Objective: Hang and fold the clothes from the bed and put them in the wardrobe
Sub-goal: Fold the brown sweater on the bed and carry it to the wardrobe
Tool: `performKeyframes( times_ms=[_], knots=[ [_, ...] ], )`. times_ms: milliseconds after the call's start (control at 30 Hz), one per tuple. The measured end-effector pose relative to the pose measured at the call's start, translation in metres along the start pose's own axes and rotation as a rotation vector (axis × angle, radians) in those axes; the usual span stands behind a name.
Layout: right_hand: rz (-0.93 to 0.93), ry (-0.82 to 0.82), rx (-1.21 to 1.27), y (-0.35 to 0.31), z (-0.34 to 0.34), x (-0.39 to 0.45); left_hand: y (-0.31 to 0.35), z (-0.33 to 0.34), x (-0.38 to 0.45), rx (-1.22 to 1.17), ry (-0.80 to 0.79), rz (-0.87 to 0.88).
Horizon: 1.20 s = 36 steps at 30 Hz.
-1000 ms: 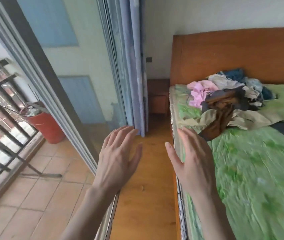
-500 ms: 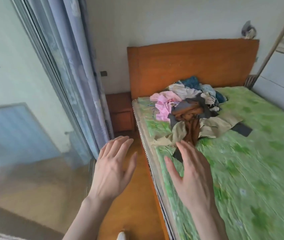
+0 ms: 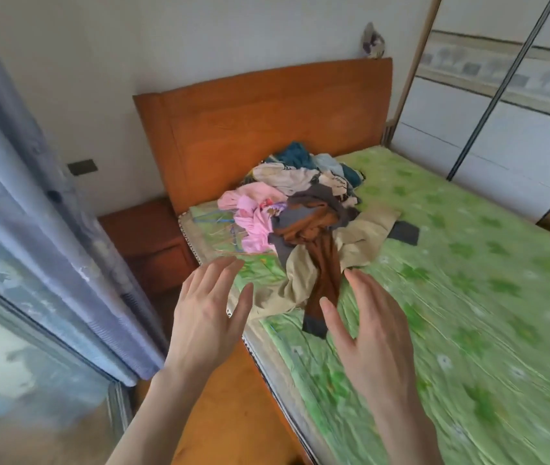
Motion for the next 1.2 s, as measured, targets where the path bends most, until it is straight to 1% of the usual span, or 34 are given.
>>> performKeyframes(
  times_ms=[100, 233, 500, 633, 800, 900, 1067, 1200],
  knots=[
    [0.054, -0.009, -0.02, 0.017, 0.021, 0.017, -0.01, 0.034, 0.029, -0.012, -0.055, 0.038],
    [0.128, 0.013, -0.016, 0.048, 0.06, 0.06, -0.028, 0.09, 0.078, -0.021, -0.103, 0.091],
    [0.215, 0.038, -0.005, 0.115, 0.116, 0.192, -0.048, 0.191, 0.208, 0.002, -0.204, 0.112],
    [0.225, -0.023, -0.037, 0.146, 0.148, 0.252, -0.051, 0.235, 0.262, -0.017, -0.201, 0.184],
    [0.272, -0.049, -0.032, 0.172, 0.179, 0.304, -0.065, 0.273, 0.312, -0.061, -0.206, 0.174],
    [0.309, -0.072, -0.03, 0.19, 0.208, 0.328, -0.082, 0.309, 0.342, -0.074, -0.235, 0.153],
    [0.445, -0.131, -0.024, 0.228, 0.265, 0.357, -0.112, 0.382, 0.387, -0.145, -0.301, 0.163],
    [0.558, -0.174, -0.017, 0.263, 0.323, 0.379, -0.134, 0.448, 0.422, -0.142, -0.438, 0.162]
  ],
)
Point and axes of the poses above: each hand's wrist, its own x-axis towards the middle knuckle, its own z-axis out of the palm, y = z × x, the point moved 7 cm from there along x, towards the middle knuckle, and after that the axes turned 9 degrees about -z, right-handed, at the moved point
